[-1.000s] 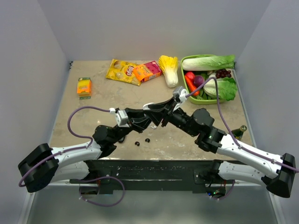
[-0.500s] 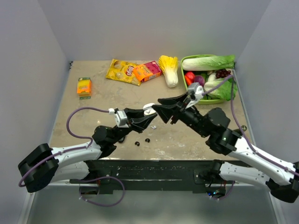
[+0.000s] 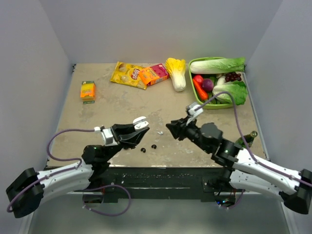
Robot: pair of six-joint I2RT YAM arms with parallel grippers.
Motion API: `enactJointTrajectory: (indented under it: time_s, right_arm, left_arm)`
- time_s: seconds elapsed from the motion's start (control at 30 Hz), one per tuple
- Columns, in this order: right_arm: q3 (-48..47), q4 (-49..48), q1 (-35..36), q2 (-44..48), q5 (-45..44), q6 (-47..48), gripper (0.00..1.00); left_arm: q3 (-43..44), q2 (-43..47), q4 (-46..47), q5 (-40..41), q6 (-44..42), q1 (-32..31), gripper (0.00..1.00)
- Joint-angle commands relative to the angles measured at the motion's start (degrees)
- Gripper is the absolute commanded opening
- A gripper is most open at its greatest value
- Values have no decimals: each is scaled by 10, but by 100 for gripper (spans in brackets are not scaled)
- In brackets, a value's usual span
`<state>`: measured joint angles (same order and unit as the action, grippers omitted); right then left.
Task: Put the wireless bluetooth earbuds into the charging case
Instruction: Pick up the earbud from the center of the board.
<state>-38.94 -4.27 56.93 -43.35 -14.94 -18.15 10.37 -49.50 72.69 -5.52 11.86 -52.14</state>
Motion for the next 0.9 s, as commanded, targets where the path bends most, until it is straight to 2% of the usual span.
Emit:
enactJointTrajectory:
  time_s: [0.0, 0.07, 0.17, 0.27, 0.33, 0.37, 0.47, 0.87]
  right_arm:
    - [3, 28, -1, -94, 25, -10, 36]
    - [-23, 64, -1, -184, -8, -11, 33]
    - [-54, 96, -1, -264, -14, -1, 24]
    - [-92, 121, -3, -349, -38, 1, 25]
    - [-94, 118, -15, -390, -36, -4, 23]
    - [-90, 114, -22, -397, -30, -10, 12]
    - [-76, 87, -45, -419, -7, -27, 0]
    - [-77, 45, -59, -502, 11, -35, 0]
  left_arm:
    - [-33, 76, 108, 2, 36, -1, 0]
    - [-50, 110, 91, 8, 51, -2, 0]
    - [-70, 140, 67, 9, 72, -2, 0]
    - [-84, 170, 45, 16, 79, -2, 0]
    - [-93, 183, 41, 20, 81, -2, 0]
    - [-95, 187, 40, 21, 82, -2, 0]
    - [-97, 195, 26, 15, 82, -2, 0]
    - [-104, 196, 21, 4, 91, -2, 0]
